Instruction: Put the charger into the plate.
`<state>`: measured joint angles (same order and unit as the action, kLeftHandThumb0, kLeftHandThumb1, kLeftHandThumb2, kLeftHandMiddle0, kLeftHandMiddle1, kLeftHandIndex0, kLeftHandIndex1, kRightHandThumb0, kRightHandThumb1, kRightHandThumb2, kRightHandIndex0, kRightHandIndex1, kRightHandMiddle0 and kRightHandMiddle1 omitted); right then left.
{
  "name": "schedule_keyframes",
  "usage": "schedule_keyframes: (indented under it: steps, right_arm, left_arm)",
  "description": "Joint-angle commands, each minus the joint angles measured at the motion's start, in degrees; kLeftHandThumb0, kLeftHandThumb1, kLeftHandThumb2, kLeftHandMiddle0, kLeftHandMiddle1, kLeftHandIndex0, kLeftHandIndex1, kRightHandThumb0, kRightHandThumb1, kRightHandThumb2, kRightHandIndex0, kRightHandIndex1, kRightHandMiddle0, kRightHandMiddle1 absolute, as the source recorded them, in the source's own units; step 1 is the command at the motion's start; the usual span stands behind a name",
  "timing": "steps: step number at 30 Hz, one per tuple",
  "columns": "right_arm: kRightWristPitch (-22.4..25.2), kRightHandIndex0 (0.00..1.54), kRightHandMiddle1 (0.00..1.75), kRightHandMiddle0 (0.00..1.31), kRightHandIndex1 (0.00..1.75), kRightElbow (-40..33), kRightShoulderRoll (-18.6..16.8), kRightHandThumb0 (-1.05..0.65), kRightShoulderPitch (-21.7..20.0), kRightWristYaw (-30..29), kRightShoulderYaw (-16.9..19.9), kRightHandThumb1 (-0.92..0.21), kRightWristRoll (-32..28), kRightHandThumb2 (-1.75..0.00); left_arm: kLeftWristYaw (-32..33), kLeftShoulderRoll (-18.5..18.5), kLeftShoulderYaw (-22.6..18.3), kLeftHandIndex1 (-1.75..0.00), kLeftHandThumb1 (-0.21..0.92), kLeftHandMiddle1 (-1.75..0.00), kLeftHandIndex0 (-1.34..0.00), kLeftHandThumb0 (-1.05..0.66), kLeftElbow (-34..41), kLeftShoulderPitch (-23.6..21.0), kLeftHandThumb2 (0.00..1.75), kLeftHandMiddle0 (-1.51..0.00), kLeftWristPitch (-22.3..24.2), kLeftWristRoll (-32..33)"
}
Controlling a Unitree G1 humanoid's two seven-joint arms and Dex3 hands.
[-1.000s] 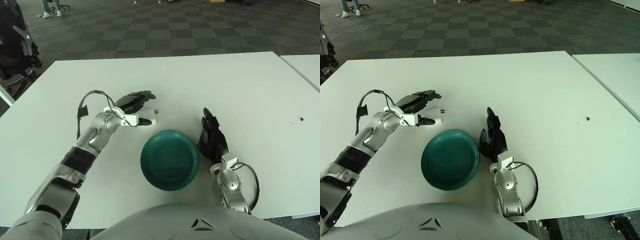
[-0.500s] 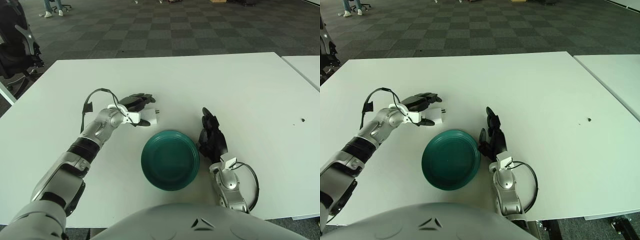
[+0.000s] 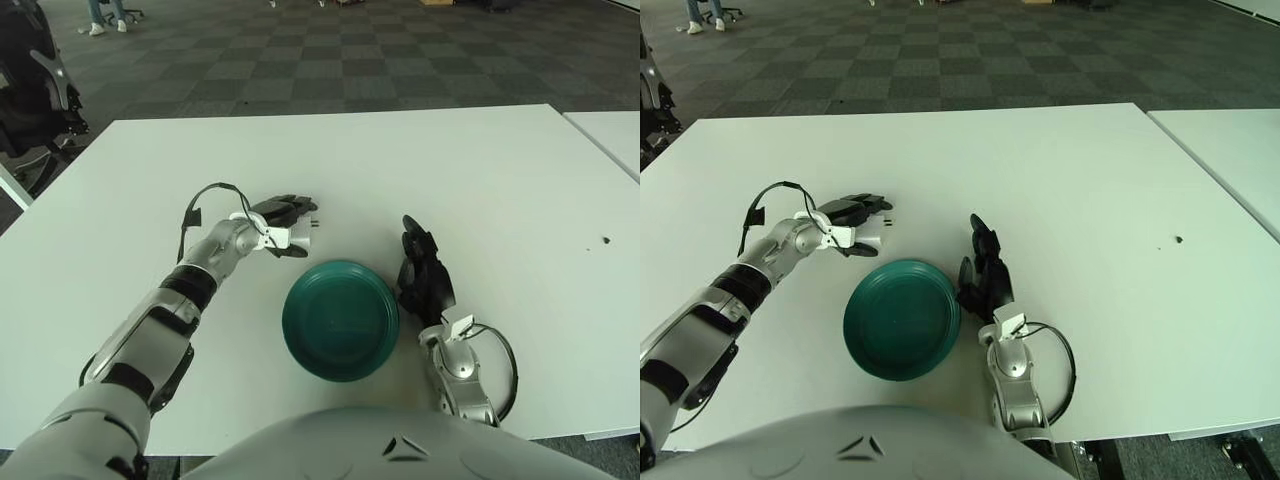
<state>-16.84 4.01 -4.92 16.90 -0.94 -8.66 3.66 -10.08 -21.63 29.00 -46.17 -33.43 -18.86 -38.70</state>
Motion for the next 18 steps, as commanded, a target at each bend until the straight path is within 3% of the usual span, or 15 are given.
schedule_keyframes:
  steps: [1,7,12,15,17,18]
  right_arm:
    - [4.7,0.03,0.25,0.0,0.0,7.2,0.7,-0.91,3.0,0.3,0.6,-0.92,-0.6,-0.95]
    - [4.1,0.02,0.22,0.0,0.0,7.7,0.5,-0.9,2.8,0.2,1.1,-0.92,-0.7,-0.94]
    - [2.8,0.03,0.22,0.0,0.0,8.1,0.4,-0.88,2.8,0.3,1.6,-0.92,-1.0,-0.93]
    - [2.6,0.03,0.21,0.0,0.0,8.2,0.4,-0.88,2.8,0.2,1.8,-0.92,-1.1,-0.93]
    - [2.8,0.02,0.19,0.0,0.0,8.1,0.3,-0.89,2.8,0.2,1.9,-0.92,-1.2,-0.93]
    - [3.0,0.02,0.18,0.0,0.0,8.1,0.4,-0.89,2.9,0.2,2.0,-0.92,-1.2,-0.93]
  left_arm:
    - [2.3,0.8,1.1,-0.74,0.92,-0.02,0.0,-1.04,-5.9,-1.7,0.54,-0.13,0.0,-1.2]
    - [7.7,2.5,2.9,-0.88,0.92,-0.03,-0.01,-1.01,-13.2,-3.3,0.53,-0.19,-1.3,-2.5]
    - [11.1,3.1,5.2,-0.99,0.92,-0.09,-0.11,-0.98,-16.3,-4.2,0.53,-0.32,-2.7,-4.0]
    - [11.1,3.4,5.4,-1.2,0.92,-0.68,-0.17,-0.91,-17.3,-4.5,0.46,-0.25,-3.6,-3.5]
    - [10.9,3.5,5.5,-1.43,0.91,-1.21,-0.19,-0.79,-17.6,-4.5,0.35,-0.2,-4.0,-3.3]
    - [10.9,3.5,5.6,-1.47,0.91,-1.31,-0.19,-0.76,-17.6,-4.4,0.33,-0.2,-4.1,-3.4]
